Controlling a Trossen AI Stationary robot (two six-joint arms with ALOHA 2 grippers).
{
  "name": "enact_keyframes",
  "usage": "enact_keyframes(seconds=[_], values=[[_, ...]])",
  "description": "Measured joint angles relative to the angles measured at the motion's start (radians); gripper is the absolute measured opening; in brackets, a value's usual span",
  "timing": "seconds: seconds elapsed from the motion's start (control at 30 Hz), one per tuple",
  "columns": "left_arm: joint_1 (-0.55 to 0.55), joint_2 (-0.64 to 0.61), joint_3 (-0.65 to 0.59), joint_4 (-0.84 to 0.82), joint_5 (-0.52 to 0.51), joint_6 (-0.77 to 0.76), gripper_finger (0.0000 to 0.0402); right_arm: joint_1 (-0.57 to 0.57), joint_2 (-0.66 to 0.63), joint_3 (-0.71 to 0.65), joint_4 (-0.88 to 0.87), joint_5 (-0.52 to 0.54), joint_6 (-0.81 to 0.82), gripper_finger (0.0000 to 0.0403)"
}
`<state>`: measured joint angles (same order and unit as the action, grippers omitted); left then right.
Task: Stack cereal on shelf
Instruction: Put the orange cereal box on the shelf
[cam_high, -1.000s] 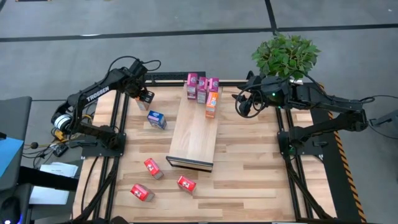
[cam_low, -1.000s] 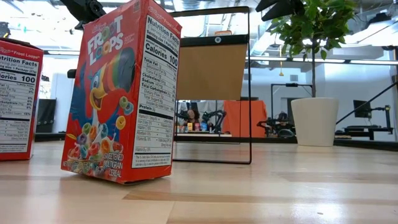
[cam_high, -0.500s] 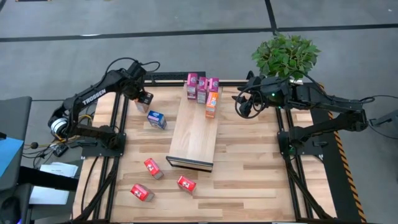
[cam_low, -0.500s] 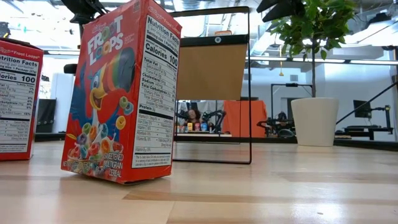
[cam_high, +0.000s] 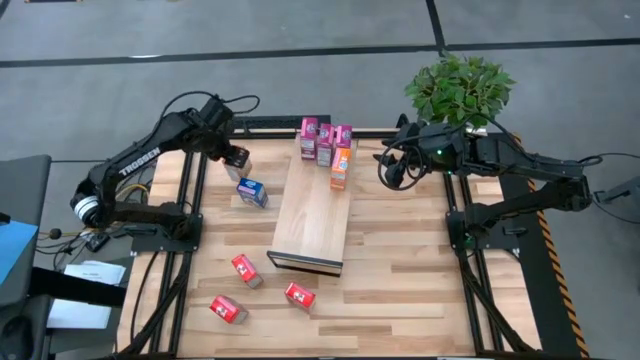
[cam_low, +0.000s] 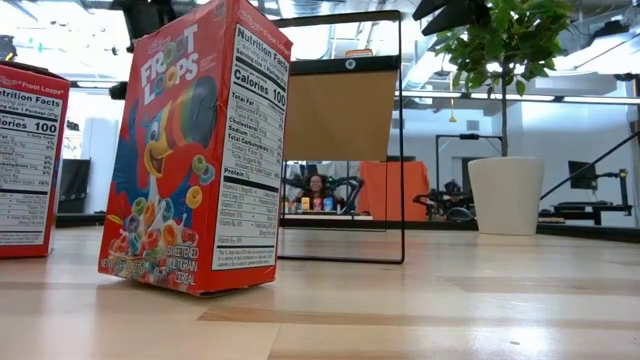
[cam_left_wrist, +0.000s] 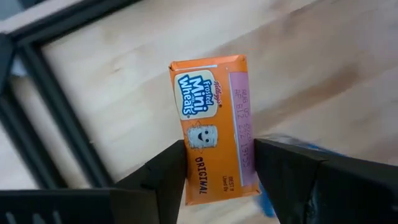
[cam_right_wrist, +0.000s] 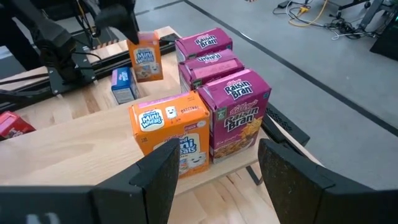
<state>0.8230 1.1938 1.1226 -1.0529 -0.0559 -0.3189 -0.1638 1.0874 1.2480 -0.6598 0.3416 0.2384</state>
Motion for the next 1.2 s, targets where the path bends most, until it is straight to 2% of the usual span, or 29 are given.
enact_keyframes(seconds=[0.3,0.47,0.57,0.93,1.2], values=[[-0.147,-0.067,0.226,-0.040,0.104,-0.125,0.0173,0.000,0.000,0.000,0.000,0.000,0.015,0.0245],[-0.270,-0.087,0.347,-0.033,0.097,-0.232,0.0173,0.000,0.000,0.000,0.000,0.000,0.015,0.0245],[-0.358,-0.083,0.395,-0.023,0.053,-0.302,0.0173,0.000,0.000,0.000,0.000,0.000,0.016,0.0245],[-0.629,-0.029,0.407,0.125,-0.090,-0.432,0.0173,0.000,0.000,0.000,0.000,0.000,0.018,0.0245],[-0.713,0.068,0.407,0.195,-0.158,-0.456,0.0173,0.000,0.004,0.000,0.000,-0.001,0.018,0.0245]])
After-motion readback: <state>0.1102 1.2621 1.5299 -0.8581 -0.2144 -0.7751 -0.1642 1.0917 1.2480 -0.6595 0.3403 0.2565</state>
